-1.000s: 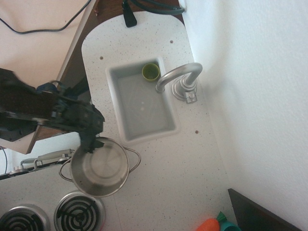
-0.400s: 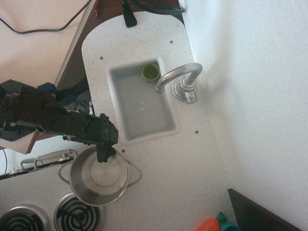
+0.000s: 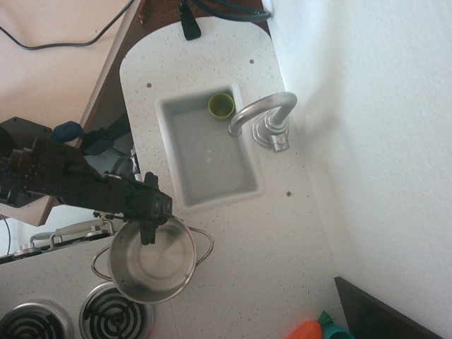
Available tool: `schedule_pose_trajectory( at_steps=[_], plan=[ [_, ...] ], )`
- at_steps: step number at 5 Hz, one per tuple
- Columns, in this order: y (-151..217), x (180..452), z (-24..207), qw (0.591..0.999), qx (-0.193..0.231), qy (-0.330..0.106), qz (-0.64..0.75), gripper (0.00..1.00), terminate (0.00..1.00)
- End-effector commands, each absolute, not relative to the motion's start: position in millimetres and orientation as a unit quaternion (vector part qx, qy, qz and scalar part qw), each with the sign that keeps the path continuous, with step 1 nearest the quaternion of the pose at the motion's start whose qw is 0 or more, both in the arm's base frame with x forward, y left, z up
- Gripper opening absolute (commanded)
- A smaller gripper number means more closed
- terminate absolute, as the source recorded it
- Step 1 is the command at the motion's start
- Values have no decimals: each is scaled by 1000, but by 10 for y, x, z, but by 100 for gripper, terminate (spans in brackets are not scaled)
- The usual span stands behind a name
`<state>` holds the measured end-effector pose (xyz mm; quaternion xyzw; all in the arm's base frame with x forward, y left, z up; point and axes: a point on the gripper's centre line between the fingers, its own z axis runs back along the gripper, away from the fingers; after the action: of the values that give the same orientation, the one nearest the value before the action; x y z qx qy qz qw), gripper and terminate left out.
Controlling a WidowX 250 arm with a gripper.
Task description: Pick up pot
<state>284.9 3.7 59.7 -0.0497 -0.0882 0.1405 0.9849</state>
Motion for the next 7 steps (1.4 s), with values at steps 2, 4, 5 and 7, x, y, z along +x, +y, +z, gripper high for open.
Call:
schedule_pose_trajectory(
  at_steps=[2,4,5,7],
  plan=[
    [63,2887,651,987,-38,-90,130,100,0],
    [68,2870,1494,974,-30,-203,97,100,0],
    [37,2896,1893,966,-33,-238,89,100,0],
    [4,2875,1852,969,-28,-231,83,100,0]
  ],
)
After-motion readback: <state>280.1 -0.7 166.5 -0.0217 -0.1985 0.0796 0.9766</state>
